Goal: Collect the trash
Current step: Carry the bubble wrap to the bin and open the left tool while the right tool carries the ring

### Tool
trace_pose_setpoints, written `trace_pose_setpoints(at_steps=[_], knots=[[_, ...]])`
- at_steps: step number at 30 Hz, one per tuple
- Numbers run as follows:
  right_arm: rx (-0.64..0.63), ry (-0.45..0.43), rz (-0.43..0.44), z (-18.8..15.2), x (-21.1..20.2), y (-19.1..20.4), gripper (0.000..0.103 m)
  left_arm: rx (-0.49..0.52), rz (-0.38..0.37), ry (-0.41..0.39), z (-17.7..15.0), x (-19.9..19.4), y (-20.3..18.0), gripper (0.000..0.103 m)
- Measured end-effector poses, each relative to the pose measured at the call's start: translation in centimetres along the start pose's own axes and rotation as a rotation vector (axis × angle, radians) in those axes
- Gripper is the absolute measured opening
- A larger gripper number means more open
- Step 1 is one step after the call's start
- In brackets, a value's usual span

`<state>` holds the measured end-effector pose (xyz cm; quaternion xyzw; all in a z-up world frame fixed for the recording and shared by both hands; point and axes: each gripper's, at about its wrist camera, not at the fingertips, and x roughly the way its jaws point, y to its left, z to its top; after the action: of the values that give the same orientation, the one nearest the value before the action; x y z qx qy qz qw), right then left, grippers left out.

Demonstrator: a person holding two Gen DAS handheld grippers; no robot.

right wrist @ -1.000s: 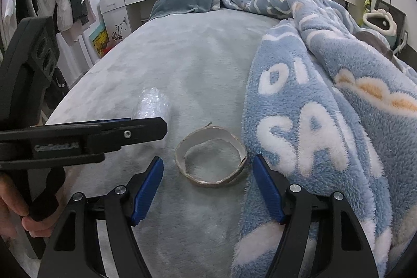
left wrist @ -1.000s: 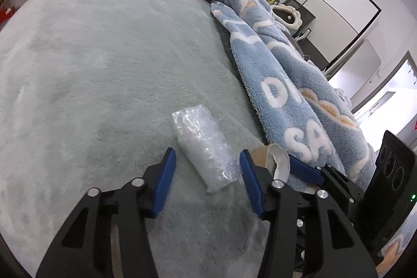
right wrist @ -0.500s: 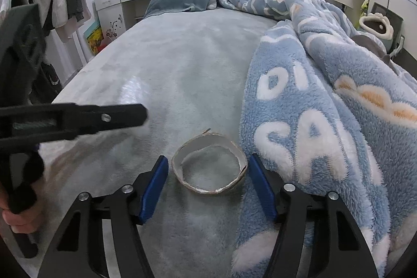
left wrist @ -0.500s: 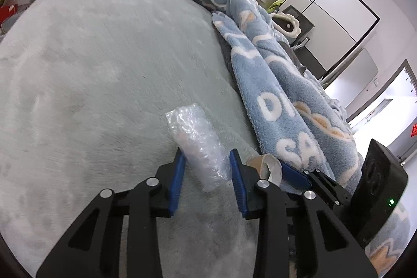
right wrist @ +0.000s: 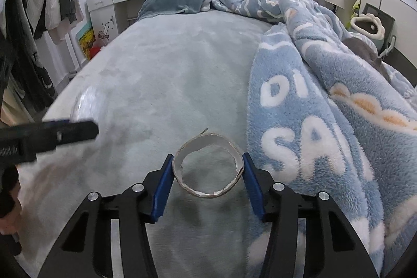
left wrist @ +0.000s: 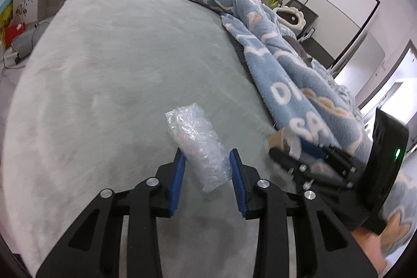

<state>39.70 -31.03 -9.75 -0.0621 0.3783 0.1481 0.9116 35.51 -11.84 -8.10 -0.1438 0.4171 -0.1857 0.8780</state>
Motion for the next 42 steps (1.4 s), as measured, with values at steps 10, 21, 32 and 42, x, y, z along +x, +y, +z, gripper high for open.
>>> trace_pose_setpoints(at_steps=[10,21,32,42], knots=[[0.125,0.014,0.063,-0.3,-1.8,2.6,0.052,0.14,0.099,-0.016,-3.0,-6.0,0.8,0.037],[0.179,-0.01,0.114,-2.3,-5.6,7.3,0.052,0.149,0.158,-0.039,-5.5,-12.2,4.1,0.037],[0.188,-0.032,0.171,-4.3,-8.8,11.8,0.052,0.144,0.243,-0.003,-9.7,-16.2,7.3,0.037],[0.093,-0.027,0.205,-6.0,-10.5,17.6,0.052,0.063,0.305,0.074,-14.3,-18.4,11.5,0.037]])
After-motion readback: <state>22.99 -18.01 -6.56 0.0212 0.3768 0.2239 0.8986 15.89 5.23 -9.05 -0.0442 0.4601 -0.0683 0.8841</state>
